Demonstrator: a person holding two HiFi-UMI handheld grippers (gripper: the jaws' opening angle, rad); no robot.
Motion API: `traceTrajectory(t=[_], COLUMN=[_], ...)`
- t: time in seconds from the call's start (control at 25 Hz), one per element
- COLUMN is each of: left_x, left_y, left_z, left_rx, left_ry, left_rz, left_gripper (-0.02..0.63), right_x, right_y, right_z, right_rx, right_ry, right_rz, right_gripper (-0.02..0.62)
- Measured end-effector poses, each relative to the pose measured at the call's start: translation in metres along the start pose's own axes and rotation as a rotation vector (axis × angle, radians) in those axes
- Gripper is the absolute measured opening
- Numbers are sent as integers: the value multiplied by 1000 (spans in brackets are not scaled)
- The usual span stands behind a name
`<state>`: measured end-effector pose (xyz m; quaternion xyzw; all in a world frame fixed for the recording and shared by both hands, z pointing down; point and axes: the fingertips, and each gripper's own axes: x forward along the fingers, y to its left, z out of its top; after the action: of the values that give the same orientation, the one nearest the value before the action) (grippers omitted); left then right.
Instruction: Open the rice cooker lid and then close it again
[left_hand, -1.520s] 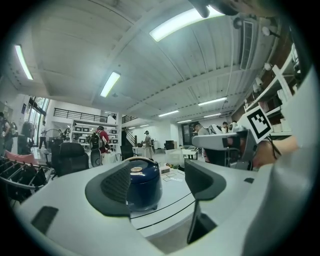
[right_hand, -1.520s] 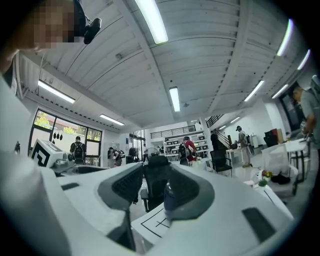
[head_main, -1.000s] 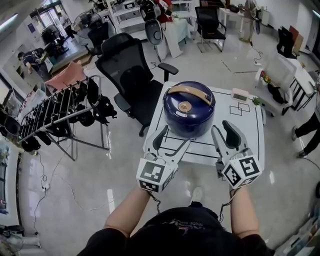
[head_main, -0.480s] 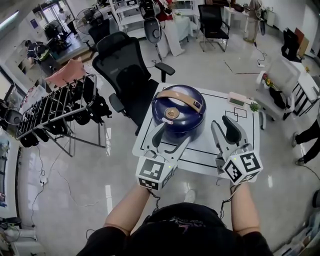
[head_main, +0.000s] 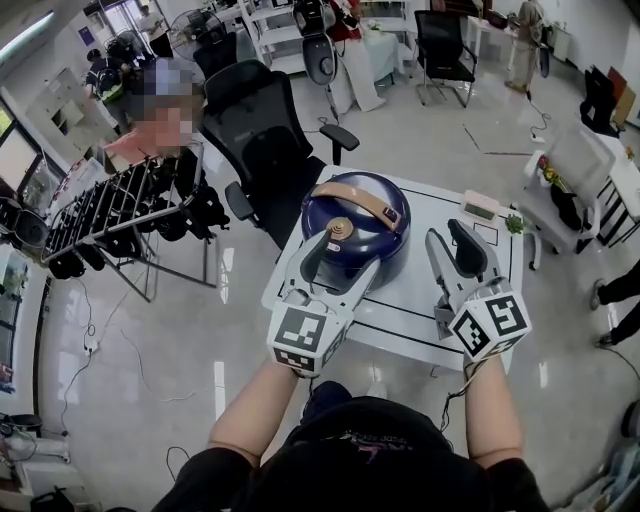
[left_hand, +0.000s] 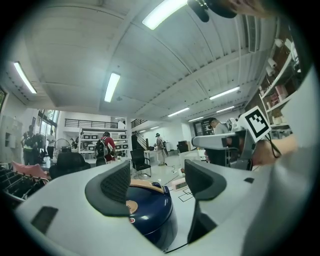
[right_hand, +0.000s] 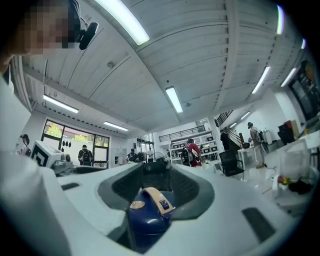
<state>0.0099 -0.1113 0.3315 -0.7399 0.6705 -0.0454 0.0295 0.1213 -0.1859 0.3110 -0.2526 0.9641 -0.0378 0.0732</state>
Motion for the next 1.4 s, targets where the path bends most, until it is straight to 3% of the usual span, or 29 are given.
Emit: traceTrajectory(t=[0.32,0.76,0.88,1.04,1.4], left_x=[16,54,65,79,106], left_y=[21,63,76,92,109], left_z=[11,10,7,-2,-18], left_rx=[33,58,63,62,132], left_ry=[-17,-21,-18,-9,15], left_rz=[10,-86,-123,-166,-258], left_gripper=[329,330,330,330,331], right_x=[16,55,67,80,108], right_y=[-10,-27,-29,-32,-33], right_z=[5,0,0,-6,-21], right_rx=[6,6,6,4,7], right_ry=[-13,-13,-19,-15,30], right_rz=[-3,-121,-157,-200,-249], right_gripper=[153,152,113,2,2])
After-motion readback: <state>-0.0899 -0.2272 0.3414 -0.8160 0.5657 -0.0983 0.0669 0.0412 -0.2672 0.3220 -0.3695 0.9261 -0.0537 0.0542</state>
